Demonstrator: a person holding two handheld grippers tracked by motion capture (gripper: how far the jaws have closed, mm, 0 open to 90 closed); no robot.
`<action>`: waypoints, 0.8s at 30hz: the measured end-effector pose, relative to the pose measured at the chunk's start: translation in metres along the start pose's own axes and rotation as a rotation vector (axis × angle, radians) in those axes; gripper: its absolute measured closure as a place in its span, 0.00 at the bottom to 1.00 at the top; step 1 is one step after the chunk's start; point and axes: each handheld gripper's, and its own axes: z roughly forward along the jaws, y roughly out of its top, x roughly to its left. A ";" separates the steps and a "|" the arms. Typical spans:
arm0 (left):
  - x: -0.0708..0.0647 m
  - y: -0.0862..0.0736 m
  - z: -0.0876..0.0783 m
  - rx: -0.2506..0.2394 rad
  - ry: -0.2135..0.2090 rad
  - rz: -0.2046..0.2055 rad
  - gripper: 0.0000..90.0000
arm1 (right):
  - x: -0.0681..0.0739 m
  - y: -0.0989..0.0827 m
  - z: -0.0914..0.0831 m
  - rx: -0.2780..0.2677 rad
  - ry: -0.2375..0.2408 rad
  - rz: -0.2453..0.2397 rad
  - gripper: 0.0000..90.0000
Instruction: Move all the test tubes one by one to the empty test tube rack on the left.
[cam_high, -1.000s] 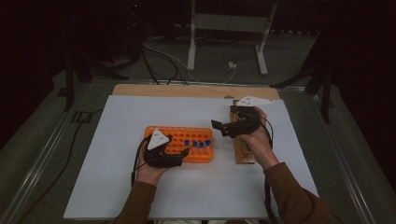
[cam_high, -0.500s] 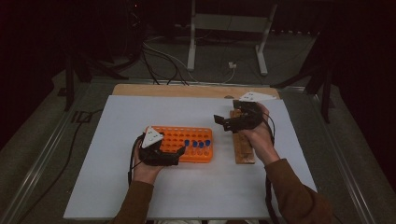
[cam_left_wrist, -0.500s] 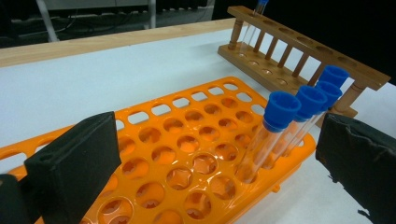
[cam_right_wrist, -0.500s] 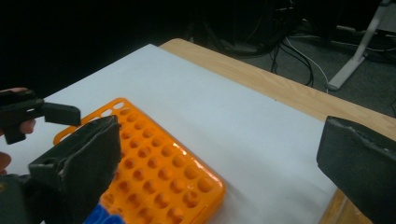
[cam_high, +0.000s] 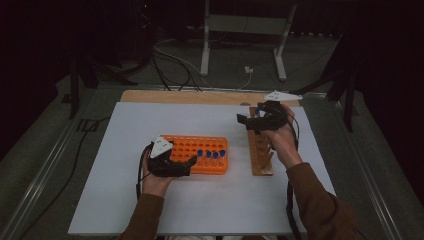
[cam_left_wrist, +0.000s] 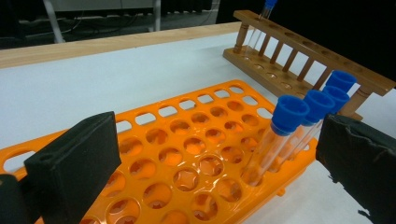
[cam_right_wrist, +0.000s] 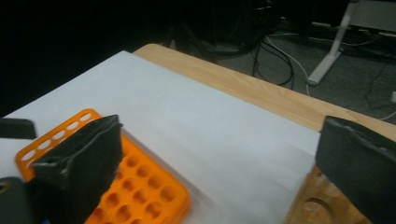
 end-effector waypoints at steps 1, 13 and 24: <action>0.000 0.000 0.000 0.000 0.002 0.000 0.01 | 0.000 0.000 0.000 0.000 0.000 0.000 0.02; 0.002 -0.002 0.001 0.004 0.009 -0.012 0.01 | -0.035 -0.008 0.015 0.022 -0.094 0.052 0.06; 0.002 -0.003 0.003 0.009 0.005 -0.020 0.01 | -0.058 -0.021 0.036 0.085 -0.136 0.084 0.17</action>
